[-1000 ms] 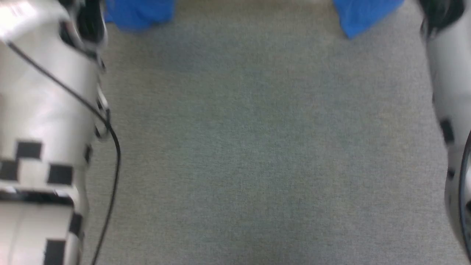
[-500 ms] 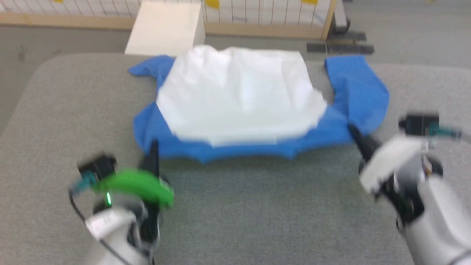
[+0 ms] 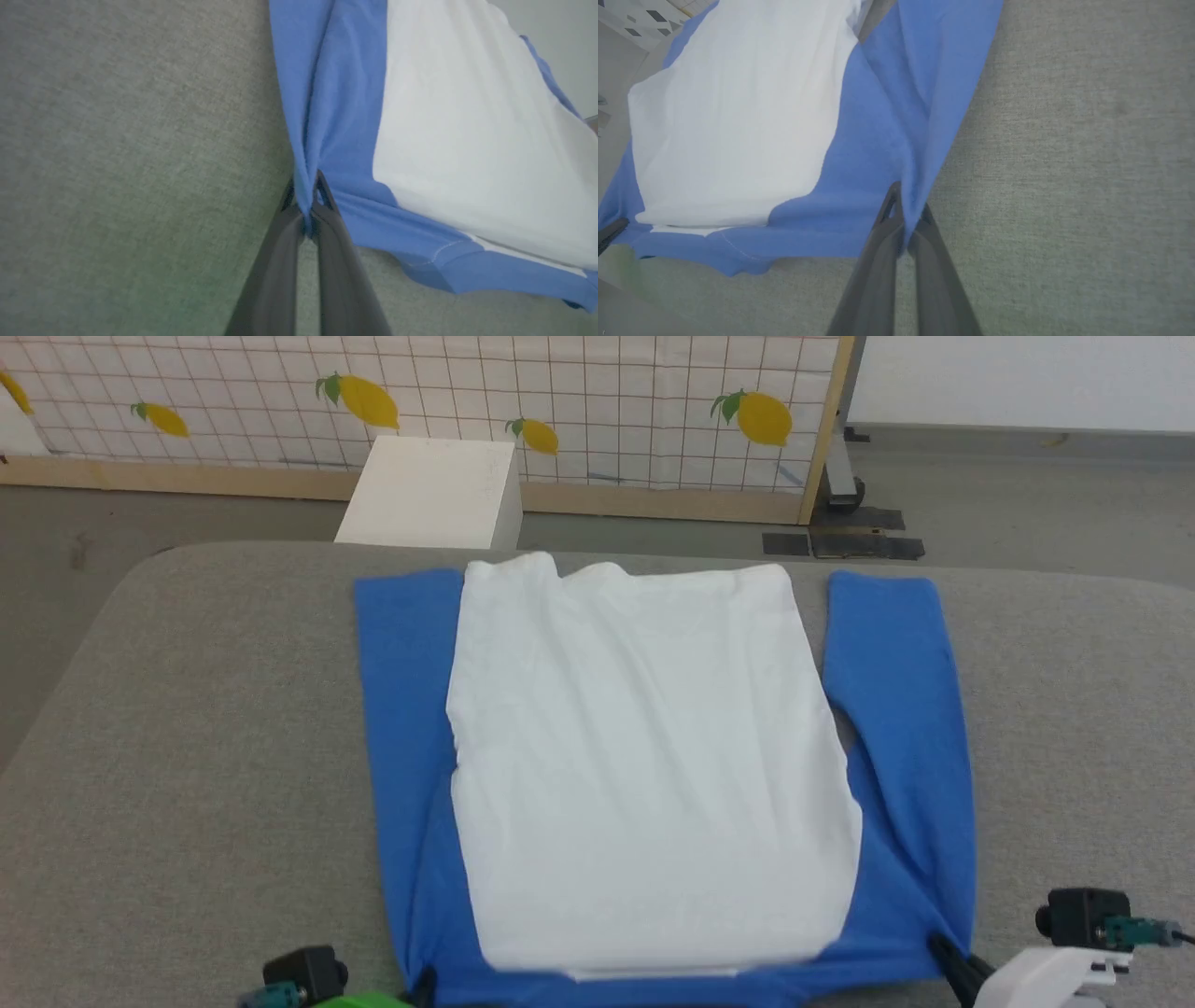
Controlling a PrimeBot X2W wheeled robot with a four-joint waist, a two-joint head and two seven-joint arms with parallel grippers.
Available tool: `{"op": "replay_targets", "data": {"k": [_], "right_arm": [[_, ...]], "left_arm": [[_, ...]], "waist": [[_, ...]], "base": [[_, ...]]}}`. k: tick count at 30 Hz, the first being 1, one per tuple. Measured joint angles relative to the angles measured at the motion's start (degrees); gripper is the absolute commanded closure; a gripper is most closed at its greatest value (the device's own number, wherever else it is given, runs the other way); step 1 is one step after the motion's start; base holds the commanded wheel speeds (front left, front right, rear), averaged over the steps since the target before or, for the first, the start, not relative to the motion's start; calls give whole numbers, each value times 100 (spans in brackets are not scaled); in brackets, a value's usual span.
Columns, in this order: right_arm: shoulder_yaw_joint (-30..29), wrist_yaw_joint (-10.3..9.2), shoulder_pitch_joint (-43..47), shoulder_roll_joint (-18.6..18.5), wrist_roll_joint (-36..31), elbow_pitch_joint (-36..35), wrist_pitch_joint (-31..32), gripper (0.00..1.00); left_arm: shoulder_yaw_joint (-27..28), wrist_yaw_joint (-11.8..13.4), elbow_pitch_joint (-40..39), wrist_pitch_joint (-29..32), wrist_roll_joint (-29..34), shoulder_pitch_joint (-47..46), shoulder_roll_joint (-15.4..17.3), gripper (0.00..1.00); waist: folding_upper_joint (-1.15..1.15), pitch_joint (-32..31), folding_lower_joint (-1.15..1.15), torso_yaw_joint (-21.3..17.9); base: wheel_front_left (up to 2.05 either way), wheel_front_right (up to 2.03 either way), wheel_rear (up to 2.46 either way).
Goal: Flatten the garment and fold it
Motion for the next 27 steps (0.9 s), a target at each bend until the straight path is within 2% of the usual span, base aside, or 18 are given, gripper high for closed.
{"op": "replay_targets", "data": {"k": [6,9,12,13,14,15,22,27], "right_arm": [[-320,14,584,287,-453,-498,981,100],[-367,14,759,359,-503,-690,1325,100],[-401,14,778,410,-570,-802,1363,100],[-413,14,770,431,-611,-825,1303,100],[-397,13,764,433,-638,-836,1298,60],[-409,2,762,423,-672,-867,1266,0],[-701,-60,540,252,-510,-1260,1221,0],[-1065,-60,-258,16,-408,-1486,1225,0]], "left_arm": [[-253,481,-153,844,94,328,254,100],[-257,563,-266,1101,41,361,325,100],[-223,625,-368,1168,-14,399,323,100],[-199,628,-408,1171,-37,419,321,65],[-186,635,-424,1174,-44,425,321,0],[-119,699,-448,1171,-78,439,324,0],[341,904,-848,1024,-166,446,678,0],[636,931,-1506,290,156,294,884,0]], "waist": [[0,-29,0,-70],[0,-12,0,-87],[0,17,0,-97],[0,35,0,-104],[0,47,0,-109],[0,60,0,-113],[0,99,0,-134],[0,214,0,-143]], "base": [[0,0,0],[0,0,0],[0,0,0],[0,0,0],[0,0,0],[0,0,0],[0,0,0],[0,0,0]]}}
